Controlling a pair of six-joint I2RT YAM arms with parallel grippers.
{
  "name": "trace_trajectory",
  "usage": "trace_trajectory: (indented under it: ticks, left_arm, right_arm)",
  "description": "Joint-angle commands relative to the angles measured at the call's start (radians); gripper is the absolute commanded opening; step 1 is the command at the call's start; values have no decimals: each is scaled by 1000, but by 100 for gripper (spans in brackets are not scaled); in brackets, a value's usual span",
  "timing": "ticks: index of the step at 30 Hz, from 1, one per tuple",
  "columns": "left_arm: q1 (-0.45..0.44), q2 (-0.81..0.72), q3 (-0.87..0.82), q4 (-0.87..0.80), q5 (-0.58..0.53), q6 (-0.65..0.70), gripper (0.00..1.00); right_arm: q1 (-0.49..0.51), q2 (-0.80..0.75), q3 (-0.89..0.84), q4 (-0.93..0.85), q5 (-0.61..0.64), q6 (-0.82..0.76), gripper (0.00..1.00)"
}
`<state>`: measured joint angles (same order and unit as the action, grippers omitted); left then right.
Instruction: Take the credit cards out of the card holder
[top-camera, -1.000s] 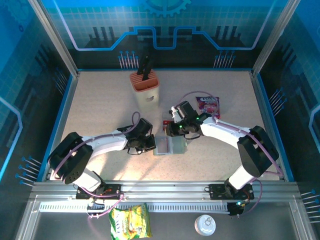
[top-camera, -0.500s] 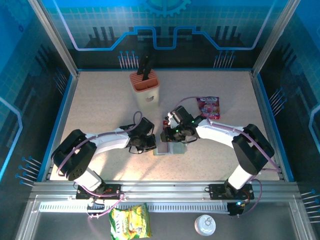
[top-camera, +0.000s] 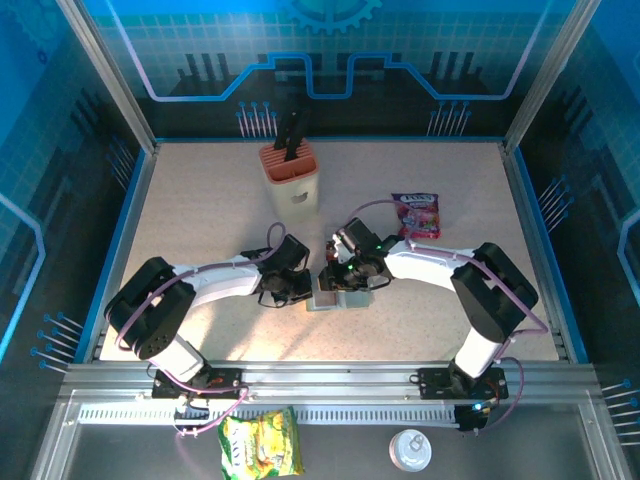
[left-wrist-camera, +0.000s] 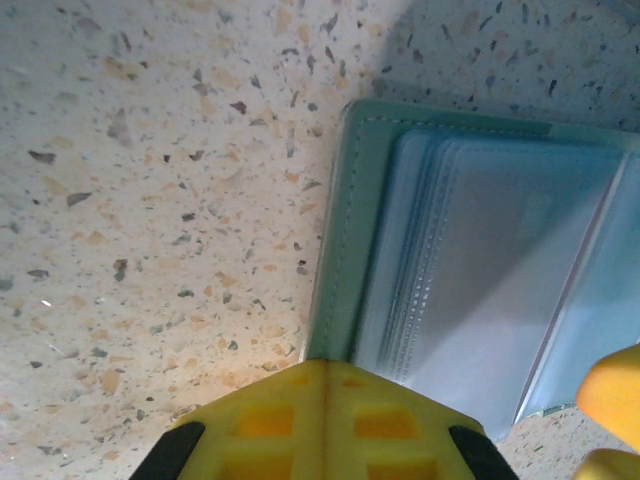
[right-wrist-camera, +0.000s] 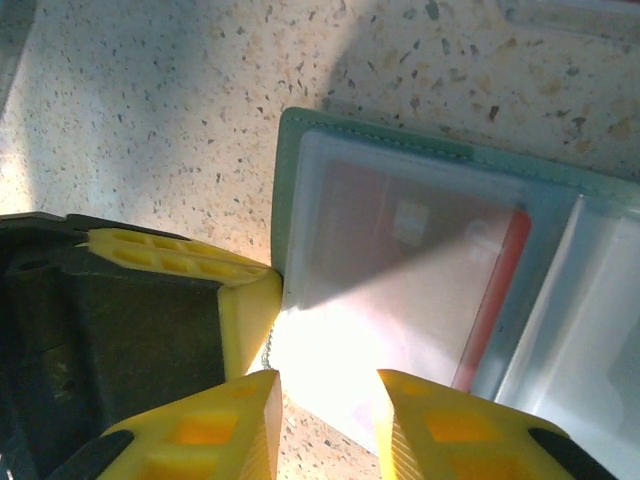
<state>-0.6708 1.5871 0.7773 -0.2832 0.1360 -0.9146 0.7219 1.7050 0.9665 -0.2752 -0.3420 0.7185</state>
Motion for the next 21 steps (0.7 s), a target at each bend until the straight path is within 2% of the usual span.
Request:
trace_trajectory:
  ticks: [1,14,21]
  left_arm:
    - [-5,10,19,-40,-12,13,0]
    - [-4,7,27,-51,-18,15,0]
    - [-5,9,32,-57,-20,16,0]
  right_arm:
    - [17,22,-13,6,-15,14,31]
    - [18,56,-25,34,-12,30,31]
    - [13,35,-26,-23,46,16,31]
